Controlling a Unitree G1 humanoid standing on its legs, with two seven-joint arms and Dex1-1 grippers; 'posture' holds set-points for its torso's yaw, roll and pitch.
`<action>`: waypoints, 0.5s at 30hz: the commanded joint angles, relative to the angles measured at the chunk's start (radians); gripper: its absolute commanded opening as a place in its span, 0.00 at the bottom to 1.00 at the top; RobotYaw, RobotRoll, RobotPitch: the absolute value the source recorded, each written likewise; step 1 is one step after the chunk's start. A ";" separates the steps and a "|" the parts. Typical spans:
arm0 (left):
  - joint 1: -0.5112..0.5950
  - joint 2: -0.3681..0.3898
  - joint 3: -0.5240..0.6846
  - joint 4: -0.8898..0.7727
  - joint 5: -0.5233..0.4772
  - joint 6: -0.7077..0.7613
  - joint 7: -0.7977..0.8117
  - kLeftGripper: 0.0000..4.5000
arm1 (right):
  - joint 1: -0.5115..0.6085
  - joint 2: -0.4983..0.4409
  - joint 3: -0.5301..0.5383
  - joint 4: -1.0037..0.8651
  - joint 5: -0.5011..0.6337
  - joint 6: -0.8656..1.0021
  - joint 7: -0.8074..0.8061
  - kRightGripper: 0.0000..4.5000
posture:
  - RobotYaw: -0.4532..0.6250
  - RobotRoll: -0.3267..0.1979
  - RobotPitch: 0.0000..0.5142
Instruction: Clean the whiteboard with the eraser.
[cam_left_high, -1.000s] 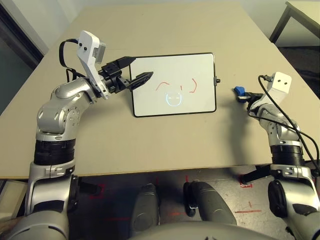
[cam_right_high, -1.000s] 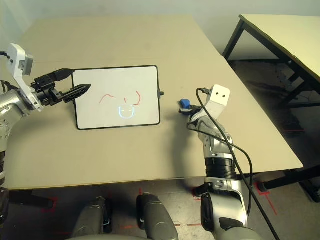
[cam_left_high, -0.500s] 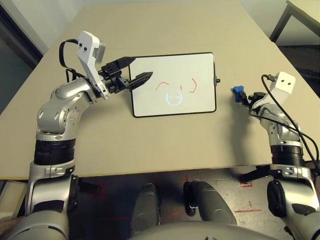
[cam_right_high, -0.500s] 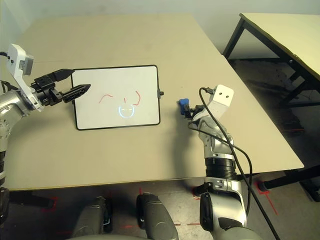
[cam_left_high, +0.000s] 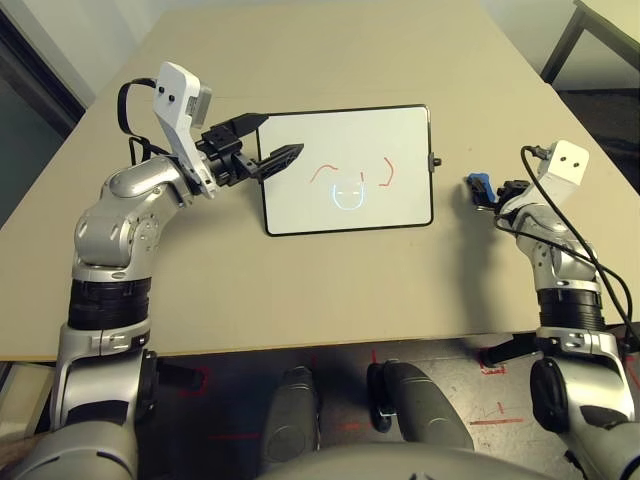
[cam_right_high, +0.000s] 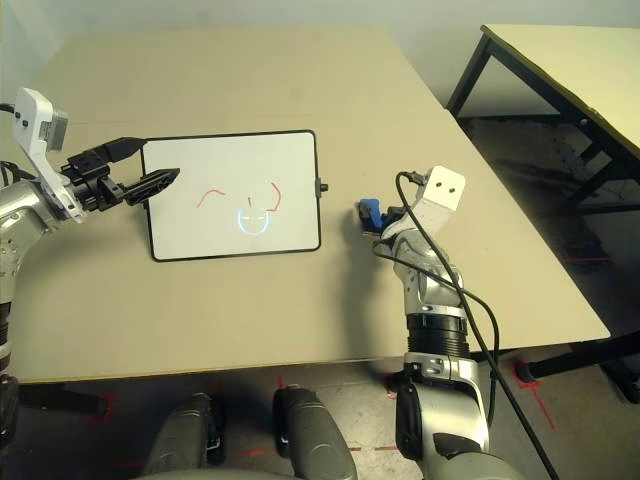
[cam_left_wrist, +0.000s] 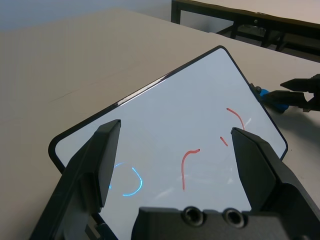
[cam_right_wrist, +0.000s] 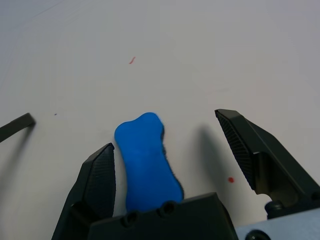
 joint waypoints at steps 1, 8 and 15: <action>-0.001 0.006 0.005 0.011 0.007 -0.004 -0.006 1.00 | 0.022 0.011 0.012 -0.015 -0.005 0.003 0.004 0.99 | 0.35 0.62 0.24; -0.001 0.014 0.010 0.015 0.006 -0.003 -0.014 1.00 | 0.032 0.013 0.015 -0.005 -0.014 -0.008 0.002 0.91 | 0.36 0.62 0.24; 0.003 0.014 0.009 0.014 0.005 -0.001 -0.013 1.00 | 0.046 0.002 0.003 -0.019 -0.016 -0.008 -0.001 0.41 | 0.36 0.62 0.25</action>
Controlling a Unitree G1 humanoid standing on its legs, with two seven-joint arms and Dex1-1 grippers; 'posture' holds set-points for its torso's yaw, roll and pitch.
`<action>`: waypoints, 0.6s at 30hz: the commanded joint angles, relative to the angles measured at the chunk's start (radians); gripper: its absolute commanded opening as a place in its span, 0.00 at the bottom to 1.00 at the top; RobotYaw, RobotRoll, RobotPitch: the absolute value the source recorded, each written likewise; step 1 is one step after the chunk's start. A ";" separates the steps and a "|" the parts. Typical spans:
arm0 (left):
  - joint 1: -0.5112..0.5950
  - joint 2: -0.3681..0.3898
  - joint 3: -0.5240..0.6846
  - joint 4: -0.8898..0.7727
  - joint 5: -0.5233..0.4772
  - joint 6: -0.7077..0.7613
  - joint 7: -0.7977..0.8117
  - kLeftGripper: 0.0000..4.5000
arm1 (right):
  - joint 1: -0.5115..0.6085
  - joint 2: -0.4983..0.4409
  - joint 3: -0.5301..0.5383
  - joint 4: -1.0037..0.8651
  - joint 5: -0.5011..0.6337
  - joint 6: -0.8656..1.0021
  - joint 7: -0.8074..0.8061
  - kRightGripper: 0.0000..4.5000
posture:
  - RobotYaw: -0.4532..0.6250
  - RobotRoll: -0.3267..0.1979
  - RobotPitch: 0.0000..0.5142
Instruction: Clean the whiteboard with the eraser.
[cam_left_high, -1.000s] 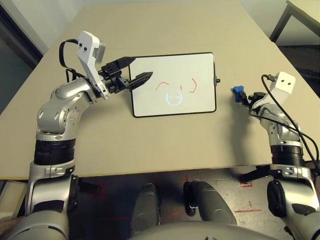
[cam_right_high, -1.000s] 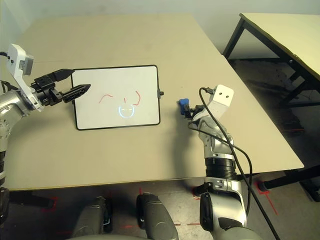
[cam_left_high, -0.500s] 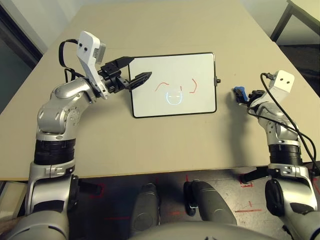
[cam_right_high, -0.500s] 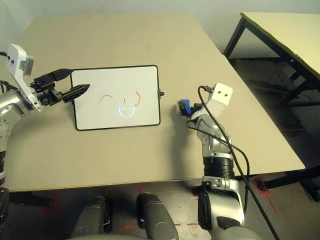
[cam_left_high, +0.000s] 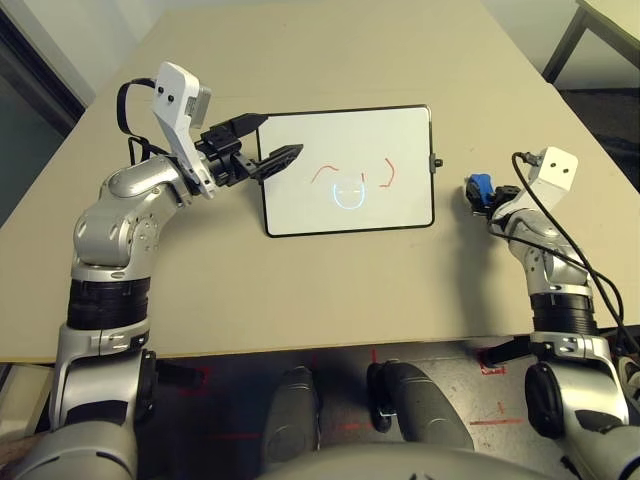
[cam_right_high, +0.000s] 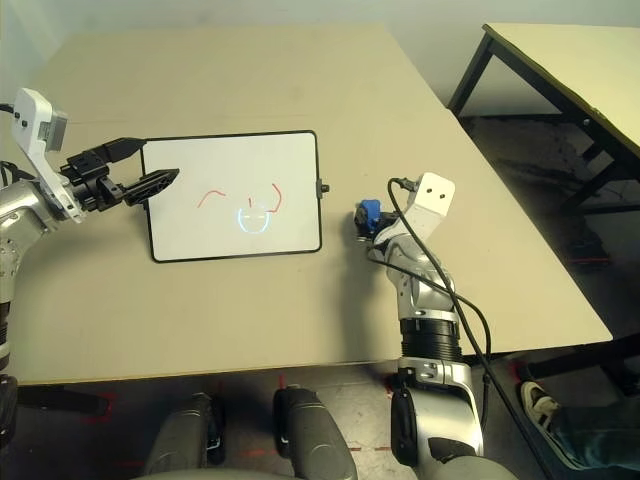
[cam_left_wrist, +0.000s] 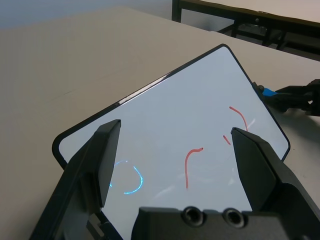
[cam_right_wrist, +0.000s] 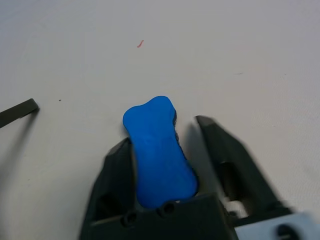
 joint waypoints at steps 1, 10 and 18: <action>0.002 0.008 0.007 0.009 0.005 -0.001 -0.006 1.00 | 0.025 -0.007 -0.001 -0.014 -0.012 -0.006 -0.002 0.33 | 0.36 0.62 0.25; -0.015 0.008 0.002 0.028 0.009 -0.003 -0.007 1.00 | 0.043 -0.004 -0.003 -0.011 -0.009 0.004 -0.006 0.13 | 0.35 0.62 0.26; -0.011 0.018 0.006 0.023 0.008 0.006 -0.010 1.00 | 0.012 -0.031 -0.019 -0.122 0.001 0.004 -0.005 0.13 | 0.35 0.62 0.26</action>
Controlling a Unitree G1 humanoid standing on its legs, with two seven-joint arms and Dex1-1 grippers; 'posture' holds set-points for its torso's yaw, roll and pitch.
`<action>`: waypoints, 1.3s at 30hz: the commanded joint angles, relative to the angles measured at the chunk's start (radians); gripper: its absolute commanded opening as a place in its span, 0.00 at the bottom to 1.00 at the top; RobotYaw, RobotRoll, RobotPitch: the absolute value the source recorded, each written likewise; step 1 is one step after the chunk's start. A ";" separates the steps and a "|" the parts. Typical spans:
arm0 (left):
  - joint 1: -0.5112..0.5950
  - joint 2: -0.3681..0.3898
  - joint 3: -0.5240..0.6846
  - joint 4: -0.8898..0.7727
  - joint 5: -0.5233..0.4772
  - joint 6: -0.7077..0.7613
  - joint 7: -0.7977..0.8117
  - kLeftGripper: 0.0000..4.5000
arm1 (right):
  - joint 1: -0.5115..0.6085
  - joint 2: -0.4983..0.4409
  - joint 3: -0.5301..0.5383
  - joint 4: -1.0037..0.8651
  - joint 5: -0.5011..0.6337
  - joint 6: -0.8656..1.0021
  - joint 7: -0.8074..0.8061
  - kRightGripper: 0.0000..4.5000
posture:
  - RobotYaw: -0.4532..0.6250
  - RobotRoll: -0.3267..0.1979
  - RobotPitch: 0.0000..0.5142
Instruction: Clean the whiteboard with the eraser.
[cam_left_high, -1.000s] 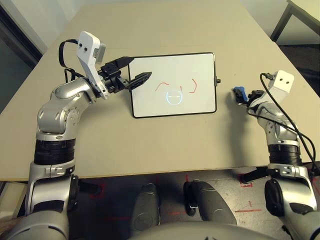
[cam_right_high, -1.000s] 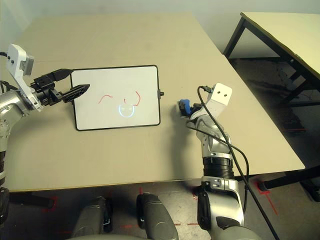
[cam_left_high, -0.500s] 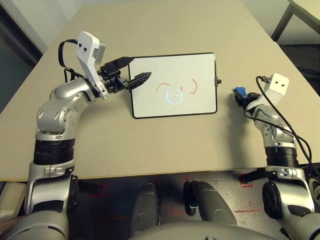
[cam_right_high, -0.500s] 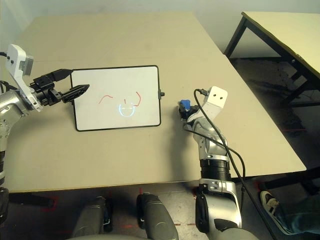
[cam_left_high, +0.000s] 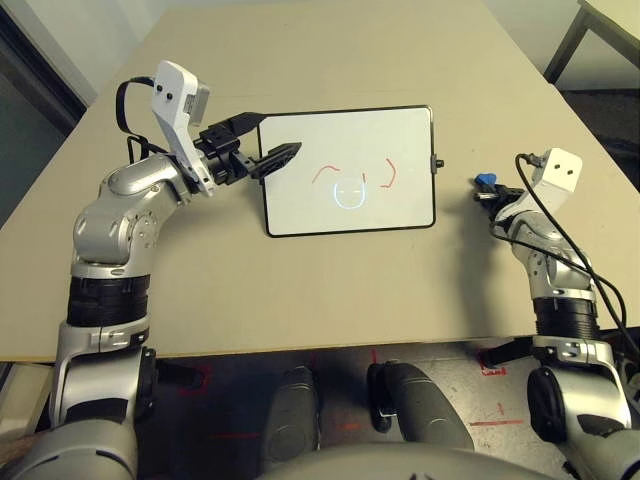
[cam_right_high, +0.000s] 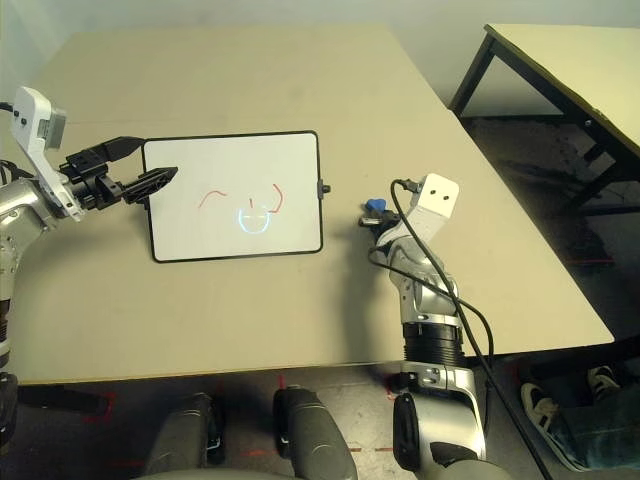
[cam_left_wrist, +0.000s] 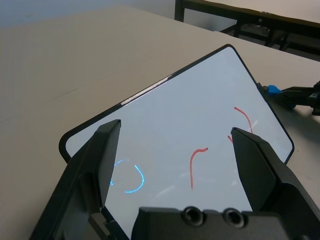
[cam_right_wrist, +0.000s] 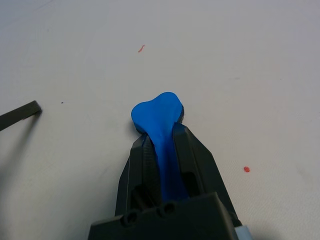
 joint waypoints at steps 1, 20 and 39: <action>0.008 0.021 0.005 -0.006 0.005 0.012 -0.012 1.00 | -0.019 -0.033 0.003 -0.097 0.000 0.007 0.023 0.13 | 0.34 0.62 0.26; 0.088 0.200 -0.031 -0.099 -0.007 0.162 -0.146 1.00 | -0.150 -0.027 0.481 -0.290 0.011 0.056 0.435 0.09 | 0.35 0.62 0.24; 0.119 0.216 -0.014 -0.154 -0.024 0.208 -0.149 1.00 | -0.257 0.118 0.615 0.072 -0.233 -0.213 0.470 0.00 | 0.38 0.62 0.26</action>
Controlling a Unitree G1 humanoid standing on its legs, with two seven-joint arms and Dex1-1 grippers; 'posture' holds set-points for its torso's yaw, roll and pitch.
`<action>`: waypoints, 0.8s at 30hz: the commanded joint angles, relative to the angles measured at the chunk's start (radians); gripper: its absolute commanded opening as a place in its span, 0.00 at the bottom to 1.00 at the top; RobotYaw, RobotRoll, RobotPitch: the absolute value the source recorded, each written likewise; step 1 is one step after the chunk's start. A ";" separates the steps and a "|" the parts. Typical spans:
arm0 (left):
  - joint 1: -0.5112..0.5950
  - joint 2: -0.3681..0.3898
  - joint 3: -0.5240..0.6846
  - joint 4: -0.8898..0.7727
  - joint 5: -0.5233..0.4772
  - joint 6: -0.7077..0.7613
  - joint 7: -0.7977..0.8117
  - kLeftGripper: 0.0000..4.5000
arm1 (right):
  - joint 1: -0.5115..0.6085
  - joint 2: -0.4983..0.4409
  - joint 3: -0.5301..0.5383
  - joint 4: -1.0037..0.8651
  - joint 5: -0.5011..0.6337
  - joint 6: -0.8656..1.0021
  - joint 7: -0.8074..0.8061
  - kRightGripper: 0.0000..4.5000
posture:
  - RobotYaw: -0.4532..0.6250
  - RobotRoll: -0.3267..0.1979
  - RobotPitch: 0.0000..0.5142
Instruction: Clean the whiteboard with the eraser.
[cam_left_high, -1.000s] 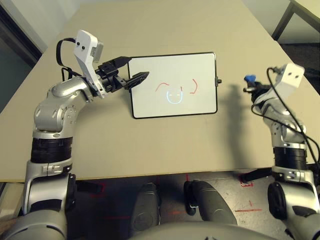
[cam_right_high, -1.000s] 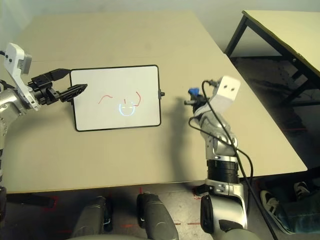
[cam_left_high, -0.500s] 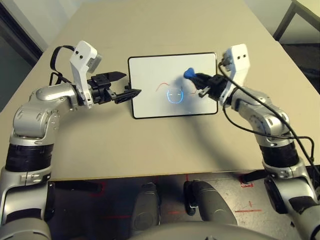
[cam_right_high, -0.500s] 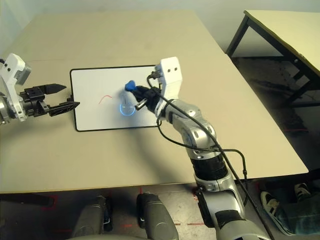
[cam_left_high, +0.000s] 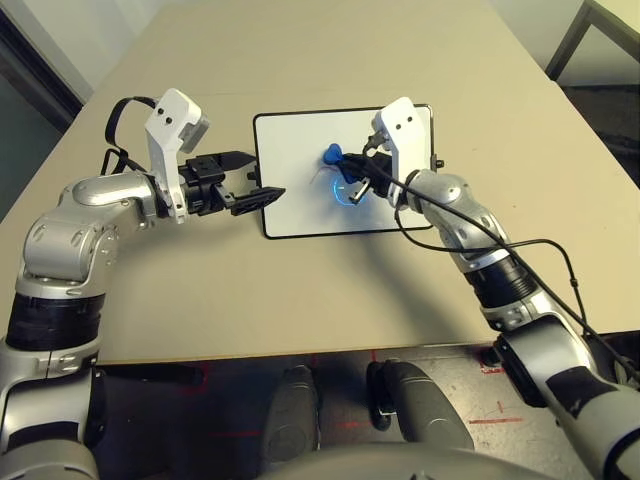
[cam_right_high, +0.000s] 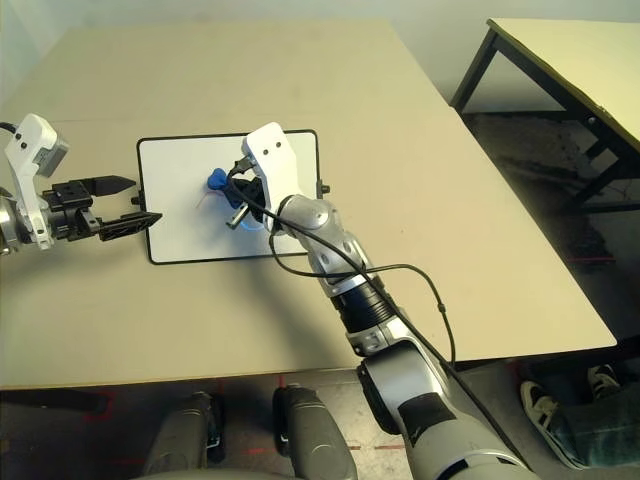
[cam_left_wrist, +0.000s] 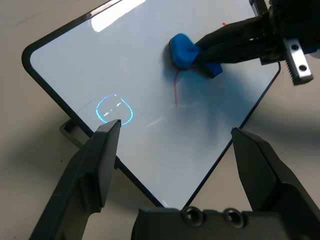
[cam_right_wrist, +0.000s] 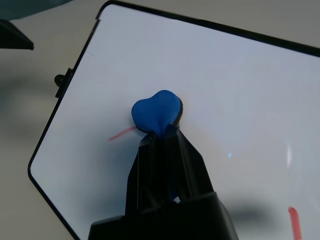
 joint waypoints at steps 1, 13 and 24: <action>0.014 0.015 0.009 -0.029 -0.011 0.013 -0.008 1.00 | 0.017 0.013 0.041 0.041 -0.041 0.012 0.014 0.00 | 0.38 0.62 0.26; 0.012 0.009 -0.001 -0.030 -0.023 0.016 -0.001 1.00 | 0.008 0.070 0.100 0.129 -0.130 0.053 0.025 0.00 | 0.38 0.62 0.28; 0.021 0.008 -0.005 -0.038 -0.029 0.021 0.001 1.00 | -0.146 0.078 -0.008 0.063 -0.160 0.188 -0.058 0.00 | 0.38 0.62 0.28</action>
